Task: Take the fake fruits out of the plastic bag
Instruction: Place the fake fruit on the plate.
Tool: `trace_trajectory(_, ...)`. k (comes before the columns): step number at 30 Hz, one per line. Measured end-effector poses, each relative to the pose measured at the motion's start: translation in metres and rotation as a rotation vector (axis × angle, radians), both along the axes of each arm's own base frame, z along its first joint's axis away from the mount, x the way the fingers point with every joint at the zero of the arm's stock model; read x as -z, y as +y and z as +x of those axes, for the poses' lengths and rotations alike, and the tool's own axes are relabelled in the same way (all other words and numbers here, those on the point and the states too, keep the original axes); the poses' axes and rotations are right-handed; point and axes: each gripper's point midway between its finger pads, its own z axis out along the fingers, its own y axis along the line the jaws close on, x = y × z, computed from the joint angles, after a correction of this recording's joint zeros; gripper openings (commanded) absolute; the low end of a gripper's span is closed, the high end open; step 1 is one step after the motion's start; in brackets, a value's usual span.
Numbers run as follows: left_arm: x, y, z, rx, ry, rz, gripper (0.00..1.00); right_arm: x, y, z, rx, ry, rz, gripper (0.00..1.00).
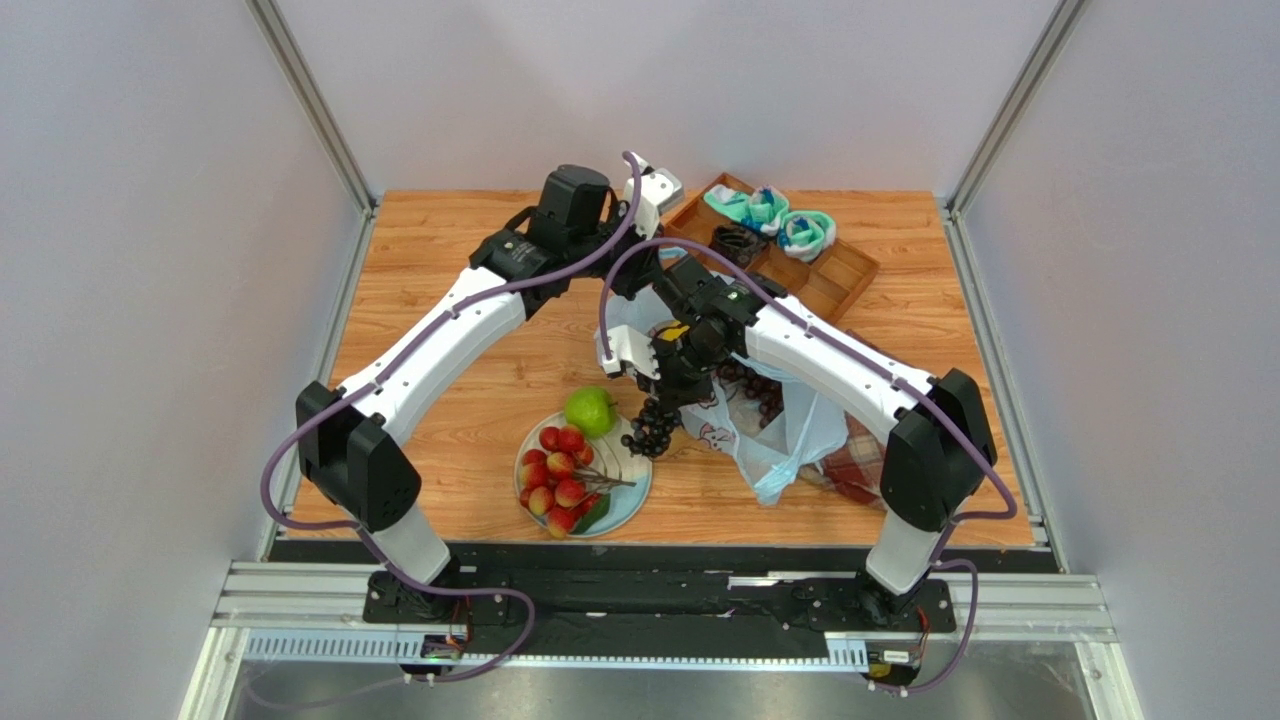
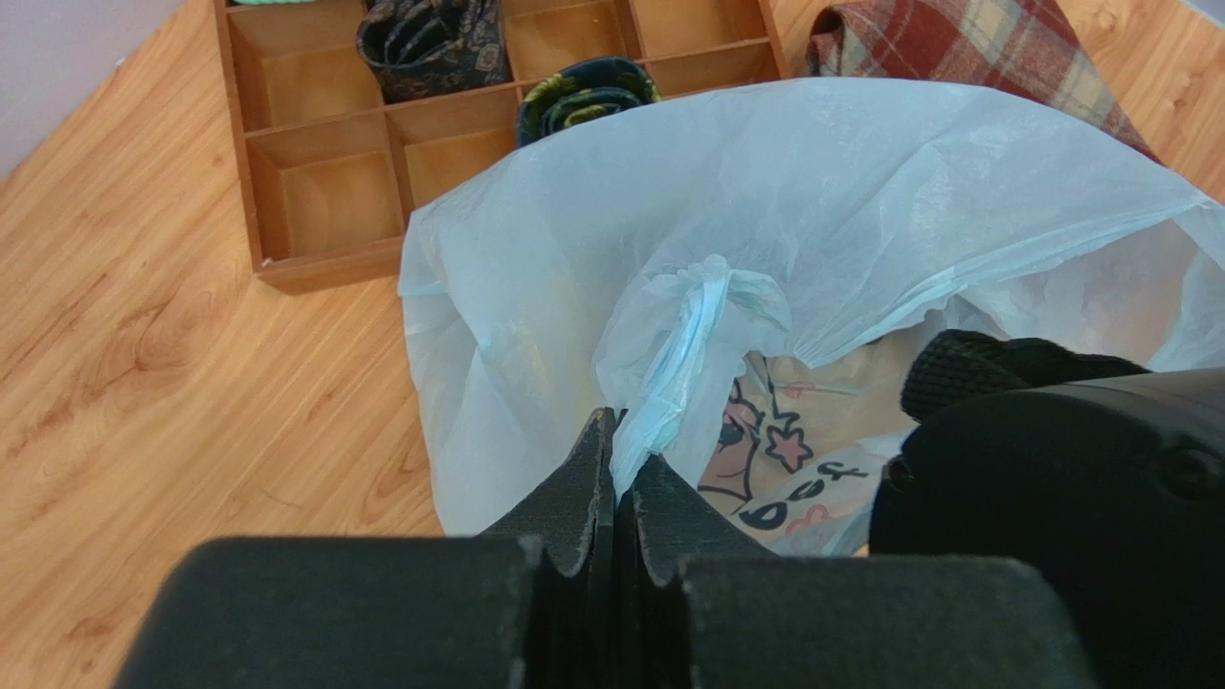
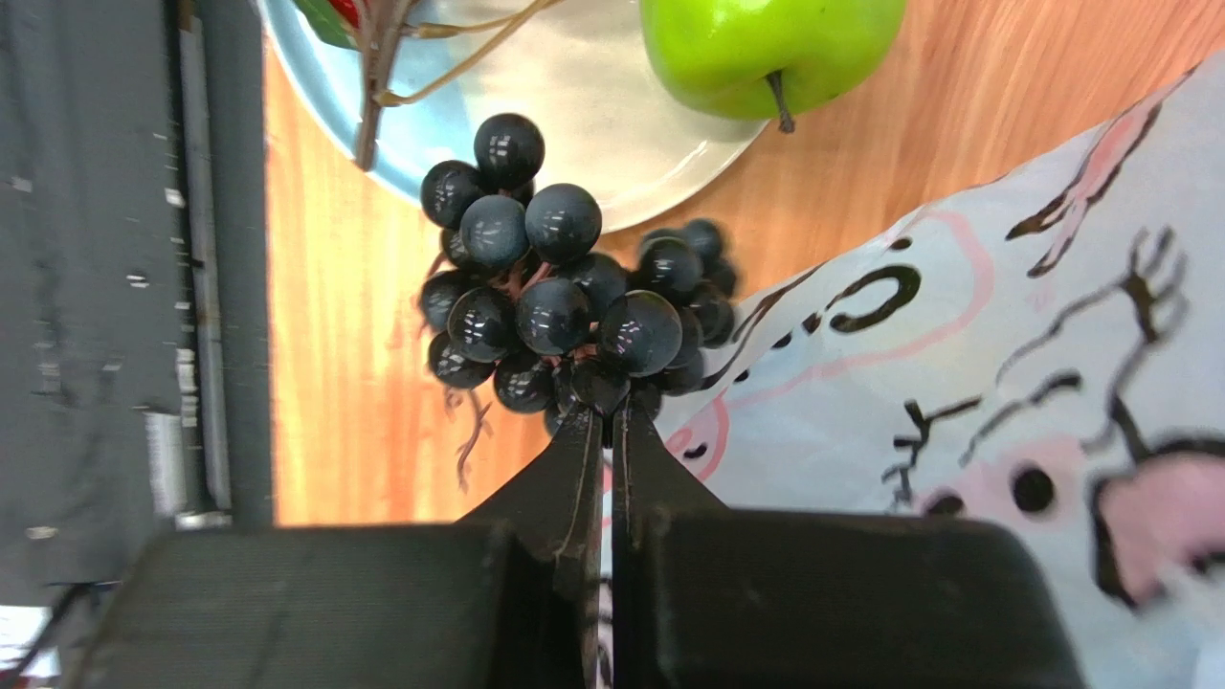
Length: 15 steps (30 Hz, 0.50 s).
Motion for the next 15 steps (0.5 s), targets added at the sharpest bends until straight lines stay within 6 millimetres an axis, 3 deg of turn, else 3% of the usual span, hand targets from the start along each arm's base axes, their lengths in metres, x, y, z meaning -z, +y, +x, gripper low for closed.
trace_trajectory(8,-0.002,0.004,-0.004,-0.001,-0.001,0.008,0.00,0.006,0.014,0.005,-0.102,-0.078,0.026,0.00)
trace_trajectory(15,-0.001,0.006,-0.007,0.001,-0.003,0.010,0.00,0.032,0.028,-0.033,-0.235,-0.060,0.002,0.00)
